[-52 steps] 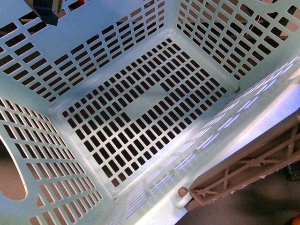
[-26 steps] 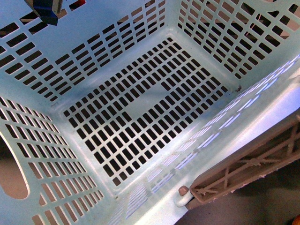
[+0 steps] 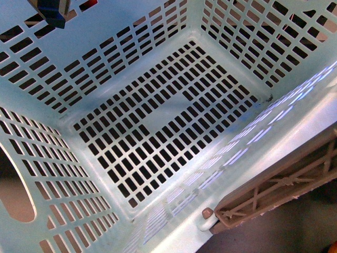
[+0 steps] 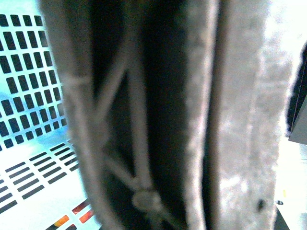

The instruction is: Pick apple with right arm and hold basket with left

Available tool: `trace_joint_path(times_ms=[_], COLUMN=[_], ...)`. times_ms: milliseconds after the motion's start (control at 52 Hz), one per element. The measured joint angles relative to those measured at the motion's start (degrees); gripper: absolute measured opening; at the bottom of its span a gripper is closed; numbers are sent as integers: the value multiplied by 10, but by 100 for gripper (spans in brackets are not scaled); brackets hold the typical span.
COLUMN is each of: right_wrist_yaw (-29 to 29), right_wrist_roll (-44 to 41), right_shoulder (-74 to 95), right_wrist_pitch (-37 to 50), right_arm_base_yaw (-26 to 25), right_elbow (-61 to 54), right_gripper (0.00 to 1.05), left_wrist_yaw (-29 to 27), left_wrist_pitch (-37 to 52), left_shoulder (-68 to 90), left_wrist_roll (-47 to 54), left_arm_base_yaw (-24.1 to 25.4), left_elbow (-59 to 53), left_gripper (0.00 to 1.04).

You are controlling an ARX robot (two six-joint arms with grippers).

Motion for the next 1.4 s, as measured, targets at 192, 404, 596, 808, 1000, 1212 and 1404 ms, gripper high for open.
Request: trace_joint_path(times_ms=[192,404,596,808,1000,1212,1404], right_wrist_yaw=[2,-17,-57,-96,-120,-91,-27], right_wrist_roll=[9,7,-17,-21,25,94,129], right_shoulder=[2,-49,-189,-391,-600,-725,-735], right_wrist_pitch=[-2,-2,-19,-85,-165,-205,-208], right_arm_base_yaw=[3,-16,-46,-80,-77,13,173], right_elbow=[-3,-49,-99,-124,-121,-91,-68], right_gripper=[81,80,80,80,80,80,80], left_wrist_yaw=[0,0,0,0,0,0,0], left_wrist_pitch=[0,0,0,0,0,0,0], left_shoulder=[0,0,0,0,0,0,0], left_wrist_roll=[0,0,0,0,0,0,0], left_arm_base_yaw=[0,0,0,0,0,0,0], left_elbow=[0,0,0,0,0,0,0], left_gripper=[15,15,15,15,15,15,15])
